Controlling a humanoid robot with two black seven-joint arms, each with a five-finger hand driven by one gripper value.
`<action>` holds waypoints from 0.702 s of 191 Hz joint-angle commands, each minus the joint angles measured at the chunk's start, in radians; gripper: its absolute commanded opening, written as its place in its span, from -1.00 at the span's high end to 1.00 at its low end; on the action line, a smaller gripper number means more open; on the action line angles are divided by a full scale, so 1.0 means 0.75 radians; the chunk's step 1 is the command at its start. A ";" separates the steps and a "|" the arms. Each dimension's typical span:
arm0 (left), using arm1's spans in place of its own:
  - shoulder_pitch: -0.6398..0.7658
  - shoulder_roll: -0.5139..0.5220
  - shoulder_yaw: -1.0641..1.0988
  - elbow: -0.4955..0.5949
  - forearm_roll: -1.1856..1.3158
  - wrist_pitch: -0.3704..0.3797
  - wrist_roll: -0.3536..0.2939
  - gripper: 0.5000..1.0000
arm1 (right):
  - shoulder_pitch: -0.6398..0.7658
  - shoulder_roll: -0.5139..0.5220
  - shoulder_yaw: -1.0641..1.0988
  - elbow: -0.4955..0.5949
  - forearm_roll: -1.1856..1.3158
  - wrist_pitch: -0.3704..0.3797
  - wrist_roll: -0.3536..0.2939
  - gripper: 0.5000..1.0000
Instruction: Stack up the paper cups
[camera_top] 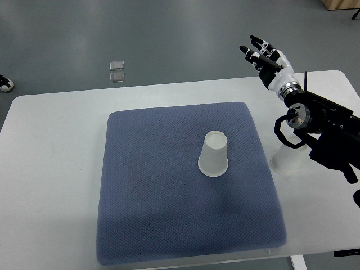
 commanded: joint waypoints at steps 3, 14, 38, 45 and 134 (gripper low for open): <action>0.000 0.000 0.000 0.000 -0.001 0.001 0.000 -1.00 | 0.036 -0.010 -0.021 0.021 -0.043 0.009 -0.002 -0.65; 0.000 0.000 0.000 0.000 -0.001 -0.001 0.000 -1.00 | 0.053 -0.042 -0.021 0.043 -0.126 0.011 -0.010 -0.65; 0.000 0.000 0.000 0.000 -0.001 0.001 0.000 -1.00 | 0.086 -0.181 -0.033 0.131 -0.405 0.011 -0.015 -0.64; 0.000 0.000 0.000 0.000 -0.001 0.001 0.000 -1.00 | 0.098 -0.237 -0.058 0.164 -0.525 0.015 -0.015 -0.64; 0.000 0.000 0.000 0.000 0.001 0.001 0.000 -1.00 | 0.335 -0.903 -0.508 0.644 -1.225 0.406 -0.008 -0.65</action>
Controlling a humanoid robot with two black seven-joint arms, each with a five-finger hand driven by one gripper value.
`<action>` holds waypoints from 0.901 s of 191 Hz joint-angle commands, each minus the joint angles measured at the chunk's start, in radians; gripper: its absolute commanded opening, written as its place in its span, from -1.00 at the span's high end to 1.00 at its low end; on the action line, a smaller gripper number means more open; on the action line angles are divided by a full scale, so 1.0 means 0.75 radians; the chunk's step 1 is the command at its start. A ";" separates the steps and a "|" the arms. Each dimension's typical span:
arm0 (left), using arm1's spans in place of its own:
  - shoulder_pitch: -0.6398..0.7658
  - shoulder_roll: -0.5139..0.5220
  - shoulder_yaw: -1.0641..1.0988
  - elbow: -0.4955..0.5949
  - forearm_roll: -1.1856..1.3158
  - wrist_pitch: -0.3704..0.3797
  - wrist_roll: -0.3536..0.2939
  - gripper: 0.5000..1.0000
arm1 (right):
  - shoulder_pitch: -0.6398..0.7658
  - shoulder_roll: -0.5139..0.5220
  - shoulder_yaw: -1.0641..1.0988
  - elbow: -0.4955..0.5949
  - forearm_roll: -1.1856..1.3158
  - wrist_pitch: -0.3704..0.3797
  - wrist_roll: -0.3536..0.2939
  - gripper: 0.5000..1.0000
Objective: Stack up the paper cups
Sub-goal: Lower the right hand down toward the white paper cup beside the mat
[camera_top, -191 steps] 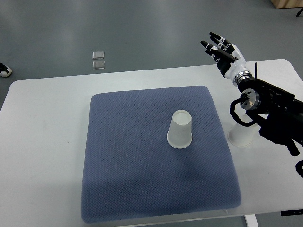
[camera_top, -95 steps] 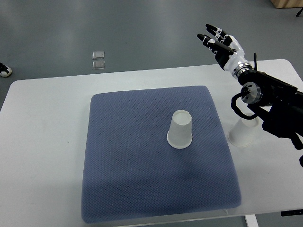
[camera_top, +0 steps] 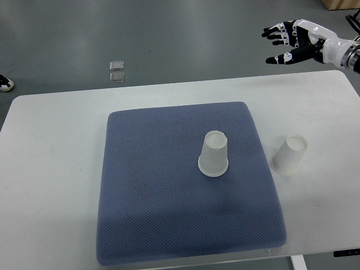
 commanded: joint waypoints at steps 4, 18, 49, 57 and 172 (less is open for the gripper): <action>0.000 0.000 0.000 0.000 -0.001 0.000 0.000 -1.00 | 0.038 -0.152 -0.055 0.158 -0.248 0.072 0.002 -0.65; 0.000 0.000 0.000 0.000 -0.001 0.000 0.000 -1.00 | 0.038 -0.223 -0.061 0.246 -0.462 0.099 0.002 -0.65; 0.000 0.000 0.000 0.000 0.001 0.000 0.000 -1.00 | 0.038 -0.338 -0.065 0.400 -0.806 0.095 0.004 -0.64; 0.000 0.000 0.000 0.000 -0.001 0.000 0.000 -1.00 | 0.038 -0.356 -0.065 0.432 -0.888 0.080 0.004 -0.65; 0.000 0.000 0.000 0.000 0.001 0.000 0.000 -1.00 | -0.103 -0.295 -0.145 0.465 -1.156 -0.198 0.002 -0.65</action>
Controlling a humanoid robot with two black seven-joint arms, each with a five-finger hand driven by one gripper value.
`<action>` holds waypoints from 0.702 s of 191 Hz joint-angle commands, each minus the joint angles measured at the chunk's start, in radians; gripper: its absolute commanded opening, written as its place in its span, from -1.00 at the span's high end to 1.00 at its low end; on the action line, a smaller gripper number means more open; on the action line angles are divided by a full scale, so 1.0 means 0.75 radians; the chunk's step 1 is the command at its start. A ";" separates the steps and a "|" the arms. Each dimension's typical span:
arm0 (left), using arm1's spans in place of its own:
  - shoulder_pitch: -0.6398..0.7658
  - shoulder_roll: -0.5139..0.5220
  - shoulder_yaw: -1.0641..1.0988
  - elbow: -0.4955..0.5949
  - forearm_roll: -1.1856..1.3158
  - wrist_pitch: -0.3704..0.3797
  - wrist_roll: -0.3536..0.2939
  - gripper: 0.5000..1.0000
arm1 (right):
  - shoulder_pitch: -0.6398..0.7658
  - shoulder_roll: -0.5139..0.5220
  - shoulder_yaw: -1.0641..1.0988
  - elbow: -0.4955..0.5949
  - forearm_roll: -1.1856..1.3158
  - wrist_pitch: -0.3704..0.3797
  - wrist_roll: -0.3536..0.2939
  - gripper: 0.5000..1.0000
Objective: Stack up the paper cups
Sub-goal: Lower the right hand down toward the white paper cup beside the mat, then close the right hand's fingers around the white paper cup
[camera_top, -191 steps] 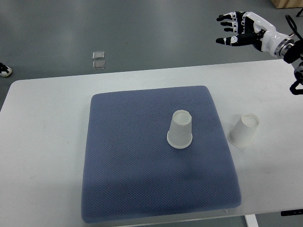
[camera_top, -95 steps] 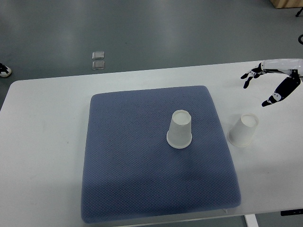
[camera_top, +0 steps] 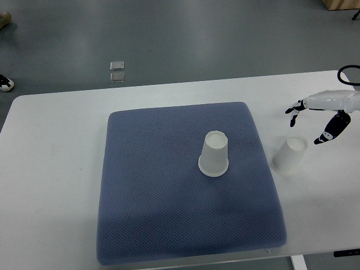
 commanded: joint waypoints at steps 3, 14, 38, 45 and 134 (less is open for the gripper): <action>0.000 0.000 0.000 0.000 -0.001 0.000 0.000 -1.00 | -0.037 0.007 0.000 0.000 0.004 -0.005 -0.002 -0.65; 0.000 0.000 0.000 0.000 -0.001 0.000 0.000 -1.00 | -0.054 0.017 0.000 0.000 0.004 -0.019 -0.002 -0.65; 0.000 0.000 0.000 0.000 0.001 0.000 0.000 -1.00 | -0.082 0.029 0.000 0.000 0.004 -0.066 -0.004 -0.65; 0.000 0.000 0.000 0.000 -0.001 0.000 0.000 -1.00 | -0.095 0.031 0.000 0.000 0.002 -0.073 -0.004 -0.65; 0.000 0.000 0.000 0.000 0.001 0.000 0.000 -1.00 | -0.127 0.040 0.008 -0.013 0.010 -0.152 -0.012 -0.65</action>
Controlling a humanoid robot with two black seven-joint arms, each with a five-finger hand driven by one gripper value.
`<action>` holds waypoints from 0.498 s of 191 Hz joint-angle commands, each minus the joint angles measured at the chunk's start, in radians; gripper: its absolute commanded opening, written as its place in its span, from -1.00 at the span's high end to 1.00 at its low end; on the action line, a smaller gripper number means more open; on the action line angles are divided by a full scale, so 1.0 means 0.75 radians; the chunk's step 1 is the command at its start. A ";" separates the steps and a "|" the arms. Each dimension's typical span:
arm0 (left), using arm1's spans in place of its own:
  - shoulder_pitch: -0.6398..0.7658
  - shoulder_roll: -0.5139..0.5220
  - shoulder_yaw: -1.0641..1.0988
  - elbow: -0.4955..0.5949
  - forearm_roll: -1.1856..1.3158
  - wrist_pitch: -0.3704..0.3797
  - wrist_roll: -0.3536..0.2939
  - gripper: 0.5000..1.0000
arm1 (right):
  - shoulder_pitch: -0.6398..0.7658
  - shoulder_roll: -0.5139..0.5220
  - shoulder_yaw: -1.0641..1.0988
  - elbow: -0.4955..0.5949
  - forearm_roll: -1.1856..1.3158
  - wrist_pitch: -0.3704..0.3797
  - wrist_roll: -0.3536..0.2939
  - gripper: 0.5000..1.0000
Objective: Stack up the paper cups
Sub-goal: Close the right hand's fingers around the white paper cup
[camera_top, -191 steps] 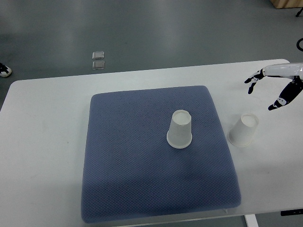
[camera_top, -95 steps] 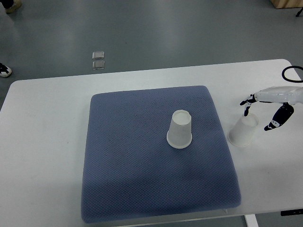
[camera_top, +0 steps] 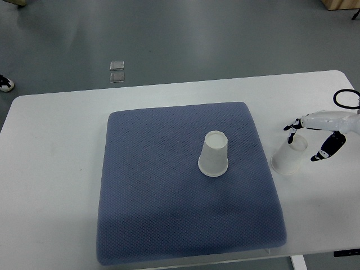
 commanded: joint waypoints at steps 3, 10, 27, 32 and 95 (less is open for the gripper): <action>0.000 0.000 0.000 0.000 0.001 -0.002 0.000 -1.00 | 0.007 0.003 0.002 0.000 0.004 -0.005 0.000 -0.65; 0.000 0.000 0.000 0.000 0.001 0.000 0.000 -1.00 | 0.007 0.007 0.004 0.002 0.004 -0.003 0.004 -0.65; 0.000 0.000 0.000 0.000 -0.001 0.000 0.000 -1.00 | 0.001 0.023 0.004 0.002 0.006 -0.003 0.008 -0.65; 0.000 0.000 0.000 0.000 -0.001 0.000 0.000 -1.00 | -0.001 0.030 0.004 0.002 0.006 -0.005 0.008 -0.65; 0.000 0.000 0.000 0.000 0.001 0.000 0.000 -1.00 | -0.017 0.064 0.006 -0.017 0.035 -0.033 0.010 -0.65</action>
